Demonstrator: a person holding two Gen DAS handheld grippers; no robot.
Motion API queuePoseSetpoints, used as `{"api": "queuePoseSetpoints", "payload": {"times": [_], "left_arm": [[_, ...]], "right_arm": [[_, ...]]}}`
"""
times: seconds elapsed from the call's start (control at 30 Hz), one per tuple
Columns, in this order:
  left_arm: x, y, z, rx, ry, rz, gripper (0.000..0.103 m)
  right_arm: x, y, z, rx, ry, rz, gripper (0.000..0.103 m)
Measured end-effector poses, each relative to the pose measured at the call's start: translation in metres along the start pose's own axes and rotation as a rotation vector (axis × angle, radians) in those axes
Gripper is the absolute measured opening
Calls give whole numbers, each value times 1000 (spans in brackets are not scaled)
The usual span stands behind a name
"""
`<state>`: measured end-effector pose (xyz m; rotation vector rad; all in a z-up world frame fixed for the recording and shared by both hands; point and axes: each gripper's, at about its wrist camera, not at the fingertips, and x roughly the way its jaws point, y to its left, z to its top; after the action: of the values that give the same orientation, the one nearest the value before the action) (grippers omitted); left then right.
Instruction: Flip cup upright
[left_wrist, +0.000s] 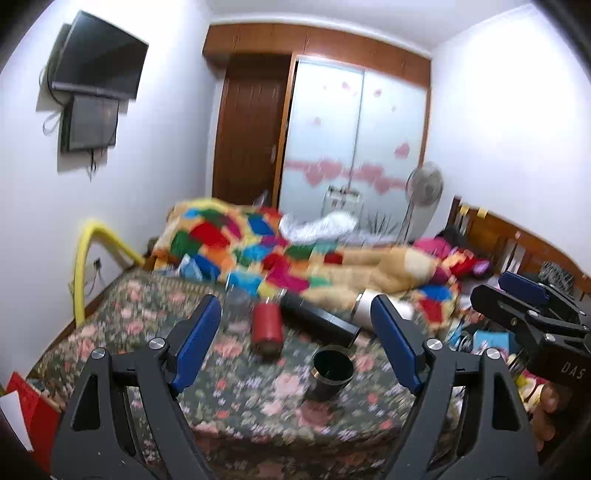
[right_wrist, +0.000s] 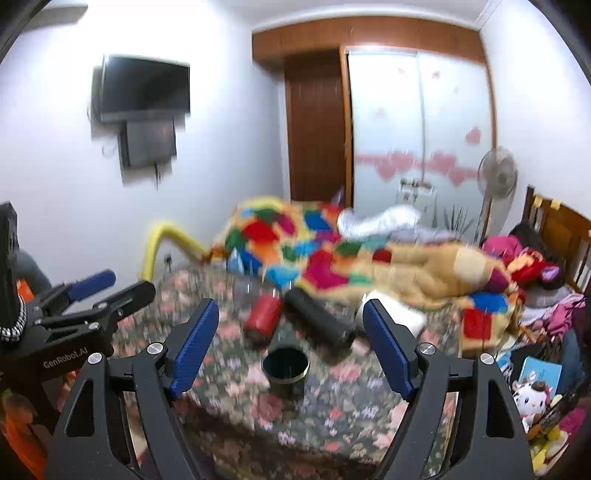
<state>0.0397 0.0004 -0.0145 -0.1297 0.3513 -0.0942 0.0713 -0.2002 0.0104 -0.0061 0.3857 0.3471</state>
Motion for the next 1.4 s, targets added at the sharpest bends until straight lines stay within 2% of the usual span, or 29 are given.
{"api": "queuePoseSetpoints", "payload": {"times": [0.13,0.23,0.3,0.43,0.5,1.4], "left_arm": [[-35,-11,10,3,-95,-22,85],[-55,-19,12,17,-163,-10,91],[-67,-24,11,37,-204,12,95],[-77,-29,9,55,-238,35,100],[-79,-30,8,59,-241,41,103],[-74,-34,0,53,-199,65,103]], "right_arm": [[-29,5,6,9,-104,-6,79],[-41,11,6,8,-157,-26,79],[-45,14,5,6,-181,-35,85],[-53,15,2,7,-217,-68,98],[-54,15,1,17,-226,-81,103],[-64,10,-11,26,-174,-77,103]]}}
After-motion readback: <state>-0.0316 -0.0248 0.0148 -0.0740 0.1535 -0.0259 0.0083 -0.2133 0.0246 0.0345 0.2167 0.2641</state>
